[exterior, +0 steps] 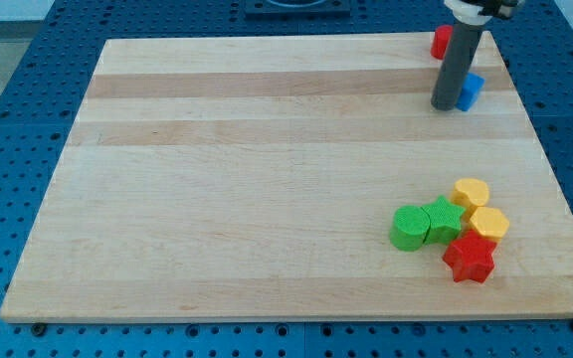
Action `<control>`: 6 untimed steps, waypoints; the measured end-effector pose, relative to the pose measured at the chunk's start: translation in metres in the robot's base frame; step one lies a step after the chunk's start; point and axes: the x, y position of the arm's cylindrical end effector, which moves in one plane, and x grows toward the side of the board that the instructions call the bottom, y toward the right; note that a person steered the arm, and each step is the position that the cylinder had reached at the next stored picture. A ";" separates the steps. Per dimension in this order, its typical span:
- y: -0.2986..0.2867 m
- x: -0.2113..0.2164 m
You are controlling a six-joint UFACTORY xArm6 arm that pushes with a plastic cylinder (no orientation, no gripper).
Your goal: Move the blue cube below the blue triangle
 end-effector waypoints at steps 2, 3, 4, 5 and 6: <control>-0.056 0.035; -0.070 0.036; -0.081 0.036; -0.087 0.036; -0.097 0.037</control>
